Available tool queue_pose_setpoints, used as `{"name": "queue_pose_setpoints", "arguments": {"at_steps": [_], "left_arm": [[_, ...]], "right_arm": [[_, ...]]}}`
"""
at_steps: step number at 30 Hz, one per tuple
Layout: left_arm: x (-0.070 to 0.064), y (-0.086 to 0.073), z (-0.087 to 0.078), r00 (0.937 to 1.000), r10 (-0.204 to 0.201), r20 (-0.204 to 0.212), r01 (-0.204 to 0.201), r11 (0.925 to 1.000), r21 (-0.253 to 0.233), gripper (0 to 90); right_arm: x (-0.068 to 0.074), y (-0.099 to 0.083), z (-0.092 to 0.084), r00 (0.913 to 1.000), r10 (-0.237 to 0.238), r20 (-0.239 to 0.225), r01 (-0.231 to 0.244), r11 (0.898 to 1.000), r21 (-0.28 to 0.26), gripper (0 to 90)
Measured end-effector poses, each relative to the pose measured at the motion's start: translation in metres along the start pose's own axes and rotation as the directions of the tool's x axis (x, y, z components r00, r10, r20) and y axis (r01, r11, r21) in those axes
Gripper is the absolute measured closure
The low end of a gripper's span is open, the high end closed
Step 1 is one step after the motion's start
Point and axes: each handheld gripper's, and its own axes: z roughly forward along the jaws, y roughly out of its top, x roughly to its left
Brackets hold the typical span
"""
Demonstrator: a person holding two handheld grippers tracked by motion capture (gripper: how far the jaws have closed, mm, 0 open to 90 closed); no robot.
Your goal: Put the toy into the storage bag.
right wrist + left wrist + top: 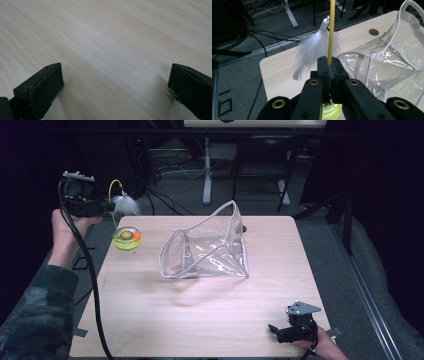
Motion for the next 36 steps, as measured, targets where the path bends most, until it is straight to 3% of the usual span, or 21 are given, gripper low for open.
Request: {"name": "queue_pose_setpoints", "arguments": {"at_steps": [21,36], "left_arm": [[-0.030,0.037,-0.008,0.9963,0.078,0.037,-0.077,0.9964,-0.037,88.4],[-0.063,0.056,-0.016,0.9842,0.154,0.087,-0.149,0.9868,-0.064,88.4]], "right_arm": [[0.000,0.000,0.000,1.0000,0.000,-0.001,0.000,1.000,0.000,0.0],[0.000,0.000,0.000,1.0000,0.000,0.001,0.000,1.000,0.000,0.0]]}}
